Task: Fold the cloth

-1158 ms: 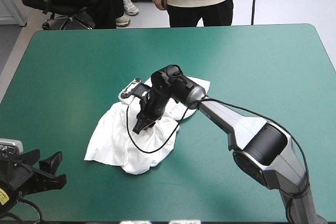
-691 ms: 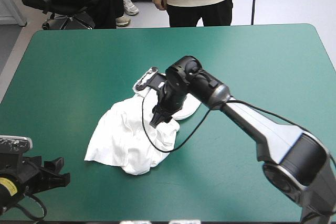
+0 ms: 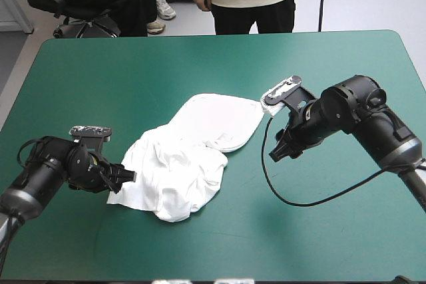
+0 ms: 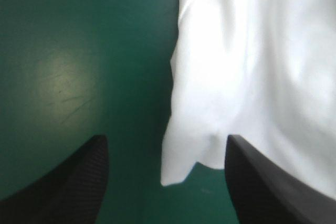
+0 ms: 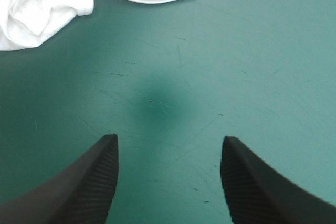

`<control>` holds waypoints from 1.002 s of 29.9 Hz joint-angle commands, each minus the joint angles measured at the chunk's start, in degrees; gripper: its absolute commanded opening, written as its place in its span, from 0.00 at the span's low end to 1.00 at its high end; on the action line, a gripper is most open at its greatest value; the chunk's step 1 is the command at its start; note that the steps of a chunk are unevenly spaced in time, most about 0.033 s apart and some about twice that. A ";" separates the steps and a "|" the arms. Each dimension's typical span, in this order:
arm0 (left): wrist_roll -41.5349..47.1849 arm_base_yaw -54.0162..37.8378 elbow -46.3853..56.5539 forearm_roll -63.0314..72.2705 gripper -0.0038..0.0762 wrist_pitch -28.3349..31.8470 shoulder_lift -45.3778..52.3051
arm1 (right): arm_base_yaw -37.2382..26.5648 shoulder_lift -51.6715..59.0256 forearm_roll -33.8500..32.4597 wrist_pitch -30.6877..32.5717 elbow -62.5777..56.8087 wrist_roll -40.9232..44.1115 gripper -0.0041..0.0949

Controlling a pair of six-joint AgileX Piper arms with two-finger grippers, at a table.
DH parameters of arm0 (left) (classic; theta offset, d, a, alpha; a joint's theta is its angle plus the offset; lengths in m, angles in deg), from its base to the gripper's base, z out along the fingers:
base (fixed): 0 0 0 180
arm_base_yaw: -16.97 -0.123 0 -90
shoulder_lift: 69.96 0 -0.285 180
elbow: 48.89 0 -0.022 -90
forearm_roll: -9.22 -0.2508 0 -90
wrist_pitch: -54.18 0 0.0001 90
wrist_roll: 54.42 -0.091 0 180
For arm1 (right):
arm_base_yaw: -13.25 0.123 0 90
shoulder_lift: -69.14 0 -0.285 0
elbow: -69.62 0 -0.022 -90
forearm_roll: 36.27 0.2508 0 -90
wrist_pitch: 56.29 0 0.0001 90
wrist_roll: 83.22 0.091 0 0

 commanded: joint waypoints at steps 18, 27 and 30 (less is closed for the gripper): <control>-18.66 -5.34 -1.29 16.92 0.28 6.37 -15.78 | -0.50 1.84 -1.00 -6.43 1.28 0.39 0.60; -18.81 -5.34 -1.29 16.92 0.03 6.23 -15.78 | -5.88 -3.39 0.71 -12.39 1.28 0.98 0.60; -18.81 -5.34 -1.29 16.92 0.03 6.34 -15.78 | -9.15 -7.58 4.73 -14.64 1.41 -2.41 0.60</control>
